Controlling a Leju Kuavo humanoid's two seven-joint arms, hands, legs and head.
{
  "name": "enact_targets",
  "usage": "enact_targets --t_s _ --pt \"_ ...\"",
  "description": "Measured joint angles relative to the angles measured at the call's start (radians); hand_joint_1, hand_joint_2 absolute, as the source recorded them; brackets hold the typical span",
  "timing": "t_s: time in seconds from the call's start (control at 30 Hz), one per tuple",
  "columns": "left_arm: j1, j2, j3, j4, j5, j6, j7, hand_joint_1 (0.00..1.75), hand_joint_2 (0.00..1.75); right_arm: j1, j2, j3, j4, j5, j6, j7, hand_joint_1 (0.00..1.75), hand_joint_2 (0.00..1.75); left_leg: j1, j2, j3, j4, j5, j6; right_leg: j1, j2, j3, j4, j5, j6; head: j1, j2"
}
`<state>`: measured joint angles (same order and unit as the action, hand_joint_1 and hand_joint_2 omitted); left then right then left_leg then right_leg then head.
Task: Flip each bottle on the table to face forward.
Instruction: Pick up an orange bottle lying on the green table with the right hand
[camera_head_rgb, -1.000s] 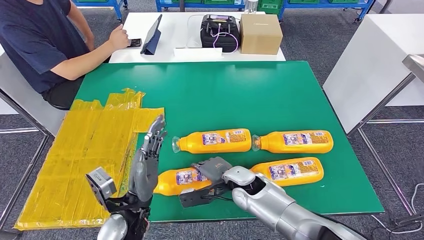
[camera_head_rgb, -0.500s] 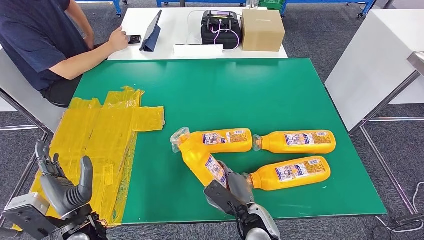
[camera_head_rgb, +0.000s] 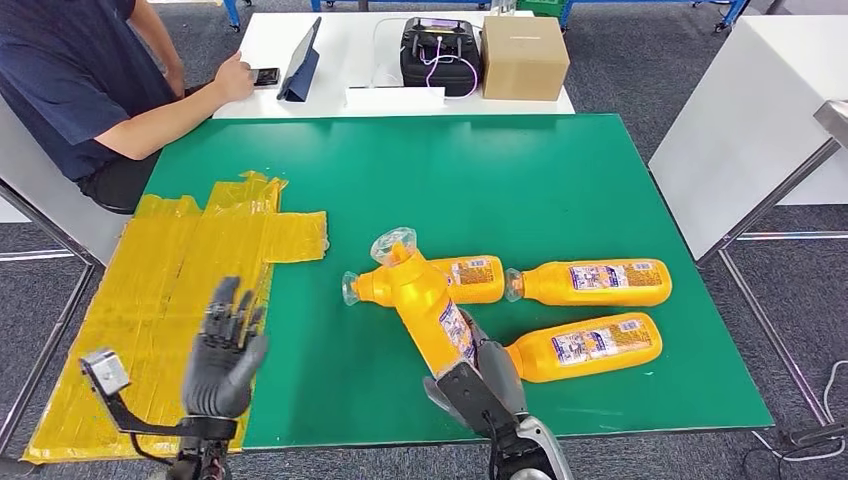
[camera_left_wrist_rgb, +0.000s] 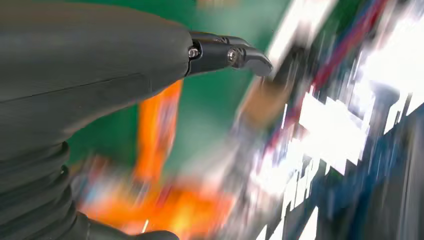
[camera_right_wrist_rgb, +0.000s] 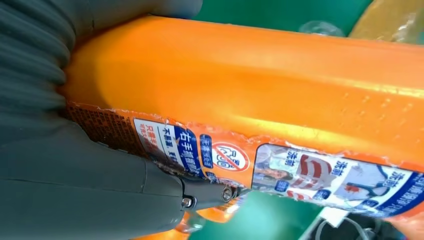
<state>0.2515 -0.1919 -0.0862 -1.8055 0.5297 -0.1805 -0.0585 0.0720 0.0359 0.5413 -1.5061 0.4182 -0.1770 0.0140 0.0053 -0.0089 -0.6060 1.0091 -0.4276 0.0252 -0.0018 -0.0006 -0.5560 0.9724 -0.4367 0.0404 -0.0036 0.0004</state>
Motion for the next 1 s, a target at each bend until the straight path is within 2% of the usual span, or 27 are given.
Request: enact_targets --t_s 0.1,0.2,0.43,0.57,0.77,1.0 --pt "0.02 0.064 -0.078 0.036 0.126 -0.167 0.004 0.0 1.75 -0.003 0.001 0.001 -0.004 0.0 0.038 -0.028 1.75 1.75 0.0 0.0 -0.001 0.0 0.0 0.0 0.0 0.0 -0.001 0.0 0.0 0.0 0.0 0.0" --pt "0.033 0.118 -0.148 0.055 0.168 -0.217 -0.008 0.0 1.75 -0.008 0.005 0.007 -0.005 0.006 0.059 -0.044 1.75 1.75 0.0 -0.001 -0.002 0.0 0.0 0.0 0.0 0.0 -0.001 0.0 0.0 0.0 0.0 0.0" --pt "0.04 0.207 -0.289 0.063 0.246 -0.201 -0.062 0.0 1.75 -0.015 0.006 0.041 -0.019 0.056 0.111 -0.061 1.75 1.75 0.0 -0.001 -0.002 0.0 0.0 0.0 0.0 0.0 -0.002 0.0 -0.001 0.0 0.0 0.0" --pt "0.038 0.243 -0.344 0.063 0.245 -0.173 -0.088 0.0 1.75 -0.028 0.006 0.077 -0.021 0.073 0.143 -0.061 1.75 1.75 0.0 -0.001 -0.002 0.0 0.0 0.0 0.0 0.0 -0.002 0.0 -0.001 0.0 0.0 0.0" --pt "0.036 0.26 -0.361 0.063 0.215 -0.129 -0.103 0.0 1.75 -0.053 0.006 0.14 -0.021 0.097 0.181 -0.07 1.75 1.75 0.0 -0.001 -0.002 0.0 0.0 0.0 0.0 0.0 -0.002 0.0 -0.001 0.0 0.0 0.0" --pt "0.036 0.262 -0.36 0.063 0.209 -0.122 -0.106 0.0 1.75 -0.063 0.006 0.178 -0.021 0.102 0.184 -0.072 1.75 1.75 0.0 -0.001 -0.002 0.0 0.0 0.0 0.0 0.0 -0.002 0.0 -0.001 0.0 0.0 0.0"
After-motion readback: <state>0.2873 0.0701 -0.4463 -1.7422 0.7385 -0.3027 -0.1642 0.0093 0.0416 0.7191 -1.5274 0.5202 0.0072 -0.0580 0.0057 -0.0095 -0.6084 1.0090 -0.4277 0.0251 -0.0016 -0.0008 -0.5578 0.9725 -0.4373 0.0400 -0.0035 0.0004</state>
